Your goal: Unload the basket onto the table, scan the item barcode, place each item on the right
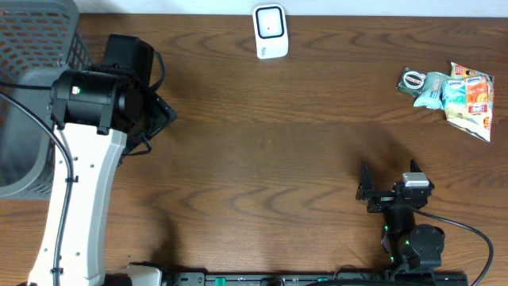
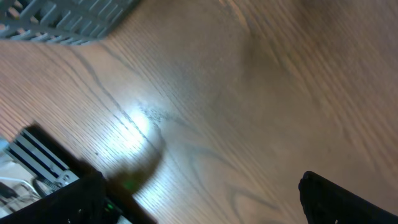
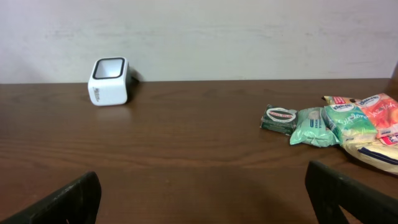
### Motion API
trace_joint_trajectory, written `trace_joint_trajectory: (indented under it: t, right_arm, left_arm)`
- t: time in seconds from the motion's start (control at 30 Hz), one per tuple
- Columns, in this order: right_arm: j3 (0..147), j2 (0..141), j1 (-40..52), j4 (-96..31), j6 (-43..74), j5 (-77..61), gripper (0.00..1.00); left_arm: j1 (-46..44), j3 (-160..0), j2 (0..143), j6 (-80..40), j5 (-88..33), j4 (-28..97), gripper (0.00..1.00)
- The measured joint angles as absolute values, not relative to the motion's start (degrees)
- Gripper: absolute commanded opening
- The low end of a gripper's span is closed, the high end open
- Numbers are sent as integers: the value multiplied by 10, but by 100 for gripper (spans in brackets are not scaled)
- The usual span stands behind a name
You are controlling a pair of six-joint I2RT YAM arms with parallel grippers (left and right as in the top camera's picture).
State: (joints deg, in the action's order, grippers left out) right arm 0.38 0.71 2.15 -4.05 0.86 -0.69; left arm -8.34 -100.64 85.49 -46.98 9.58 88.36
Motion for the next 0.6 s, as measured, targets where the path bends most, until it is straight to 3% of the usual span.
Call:
trace_joint_trajectory:
  t: [0.27, 0.6]
  right_arm:
    - [4, 7, 22, -41, 9, -7, 99]
    - [4, 7, 22, -40, 9, -7, 99]
  left_arm:
    - [-87, -957, 835, -341, 85, 837, 98]
    - [-88, -716, 663, -136, -21, 580, 98]
